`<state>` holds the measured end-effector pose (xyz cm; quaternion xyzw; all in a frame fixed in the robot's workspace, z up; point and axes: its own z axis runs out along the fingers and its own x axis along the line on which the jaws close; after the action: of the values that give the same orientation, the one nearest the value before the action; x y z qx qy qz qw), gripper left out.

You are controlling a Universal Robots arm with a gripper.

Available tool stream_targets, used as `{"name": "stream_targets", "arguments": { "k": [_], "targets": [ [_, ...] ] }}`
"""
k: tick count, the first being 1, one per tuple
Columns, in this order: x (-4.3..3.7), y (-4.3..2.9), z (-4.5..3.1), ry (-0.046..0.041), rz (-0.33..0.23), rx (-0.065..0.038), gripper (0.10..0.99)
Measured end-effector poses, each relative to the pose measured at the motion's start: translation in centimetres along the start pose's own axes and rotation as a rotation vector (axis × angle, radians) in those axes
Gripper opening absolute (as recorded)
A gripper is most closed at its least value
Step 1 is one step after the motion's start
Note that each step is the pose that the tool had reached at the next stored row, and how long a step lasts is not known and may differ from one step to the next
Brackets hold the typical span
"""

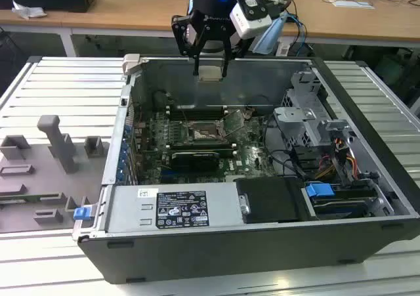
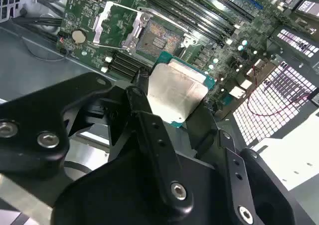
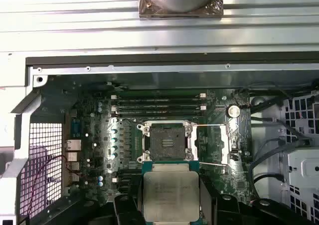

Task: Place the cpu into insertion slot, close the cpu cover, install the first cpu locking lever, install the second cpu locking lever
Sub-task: 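Place the cpu into insertion slot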

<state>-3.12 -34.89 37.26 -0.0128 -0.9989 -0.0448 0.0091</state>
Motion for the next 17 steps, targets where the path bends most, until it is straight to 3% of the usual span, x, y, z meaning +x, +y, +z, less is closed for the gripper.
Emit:
{"name": "stream_targets", "arguments": {
  "k": [8, 17],
  "targets": [
    [0.0, -0.01, 0.08, -0.0032, 0.035, 0.0, 0.541],
    [-0.01, -0.02, 0.28, -0.0157, 0.176, -0.003, 0.541]
  ]
}}
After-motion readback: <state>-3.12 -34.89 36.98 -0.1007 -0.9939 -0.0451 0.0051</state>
